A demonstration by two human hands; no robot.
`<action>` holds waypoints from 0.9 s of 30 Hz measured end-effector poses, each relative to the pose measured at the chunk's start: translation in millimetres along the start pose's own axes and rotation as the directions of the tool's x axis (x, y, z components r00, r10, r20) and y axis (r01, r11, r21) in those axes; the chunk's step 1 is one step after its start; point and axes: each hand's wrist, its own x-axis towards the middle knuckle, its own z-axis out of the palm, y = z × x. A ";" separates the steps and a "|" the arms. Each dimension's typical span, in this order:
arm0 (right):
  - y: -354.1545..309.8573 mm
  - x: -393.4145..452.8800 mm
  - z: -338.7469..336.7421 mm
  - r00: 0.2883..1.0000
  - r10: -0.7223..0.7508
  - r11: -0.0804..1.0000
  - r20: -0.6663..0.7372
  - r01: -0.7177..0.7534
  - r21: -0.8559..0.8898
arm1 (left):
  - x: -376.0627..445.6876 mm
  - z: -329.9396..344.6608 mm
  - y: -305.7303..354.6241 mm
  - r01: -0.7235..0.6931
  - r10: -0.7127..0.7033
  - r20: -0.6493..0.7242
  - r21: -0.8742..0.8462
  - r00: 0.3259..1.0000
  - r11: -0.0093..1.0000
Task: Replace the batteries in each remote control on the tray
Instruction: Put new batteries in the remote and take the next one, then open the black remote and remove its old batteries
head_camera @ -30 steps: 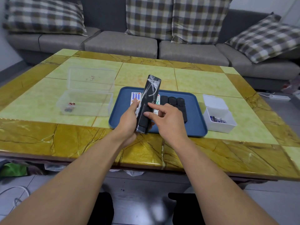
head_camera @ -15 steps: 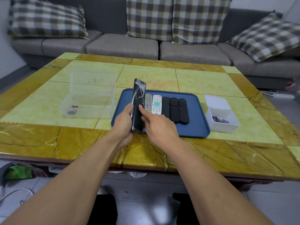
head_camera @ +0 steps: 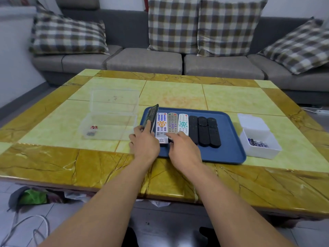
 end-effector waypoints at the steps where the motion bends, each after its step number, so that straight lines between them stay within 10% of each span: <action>1: 0.2 2.9 2.2 1.000 -0.030 0.999 0.010 0.030 -0.029 | -0.2 0.5 2.2 0.010 -0.011 0.022 0.037 1.000 0.999; 17: -14.2 16.2 9.2 0.979 -0.173 0.978 0.108 0.184 -0.099 | 12.9 7.0 -6.1 -0.068 0.069 0.046 -0.032 0.997 0.997; 27: -27.6 8.8 6.3 0.997 0.041 0.985 -0.060 -0.051 -0.163 | 0.8 -10.5 -9.1 -0.160 0.140 -0.093 -0.278 0.986 0.947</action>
